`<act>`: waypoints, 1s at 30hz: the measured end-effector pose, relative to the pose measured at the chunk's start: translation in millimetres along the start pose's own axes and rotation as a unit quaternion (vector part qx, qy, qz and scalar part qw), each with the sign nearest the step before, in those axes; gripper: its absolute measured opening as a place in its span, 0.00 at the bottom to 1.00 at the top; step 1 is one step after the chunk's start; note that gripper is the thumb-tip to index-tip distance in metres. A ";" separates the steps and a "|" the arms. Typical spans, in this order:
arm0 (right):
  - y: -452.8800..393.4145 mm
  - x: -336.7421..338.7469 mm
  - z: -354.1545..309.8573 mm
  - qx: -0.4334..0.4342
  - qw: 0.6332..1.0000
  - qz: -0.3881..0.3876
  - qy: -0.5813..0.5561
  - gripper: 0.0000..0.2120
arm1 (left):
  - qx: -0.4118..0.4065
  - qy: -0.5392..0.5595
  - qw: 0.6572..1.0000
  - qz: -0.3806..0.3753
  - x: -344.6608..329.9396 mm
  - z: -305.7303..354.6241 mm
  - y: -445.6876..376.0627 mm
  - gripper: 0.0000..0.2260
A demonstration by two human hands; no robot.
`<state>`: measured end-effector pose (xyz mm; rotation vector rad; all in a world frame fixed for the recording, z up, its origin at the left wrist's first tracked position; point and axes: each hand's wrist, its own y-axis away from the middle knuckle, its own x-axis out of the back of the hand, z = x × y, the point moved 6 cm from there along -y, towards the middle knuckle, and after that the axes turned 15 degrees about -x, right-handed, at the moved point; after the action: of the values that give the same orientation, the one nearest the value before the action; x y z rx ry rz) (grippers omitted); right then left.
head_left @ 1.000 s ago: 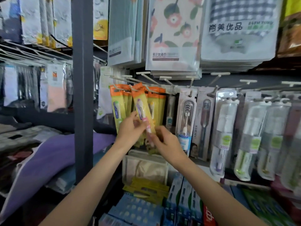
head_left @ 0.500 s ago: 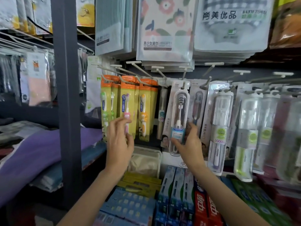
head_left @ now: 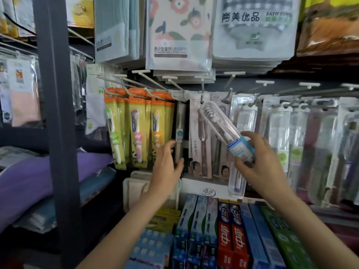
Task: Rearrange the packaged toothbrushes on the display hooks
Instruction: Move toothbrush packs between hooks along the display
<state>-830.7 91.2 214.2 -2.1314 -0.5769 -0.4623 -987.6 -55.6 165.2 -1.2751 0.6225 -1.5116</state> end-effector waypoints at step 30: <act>-18.5 14.7 12.3 0.048 0.999 -0.009 0.015 0.25 | 0.095 -0.078 0.992 -0.024 27.7 -18.0 -43.0 0.16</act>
<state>-827.3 114.4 226.7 -2.0264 -0.5893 -0.4672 -1017.9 -69.8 207.9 -1.2529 0.3394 -1.4576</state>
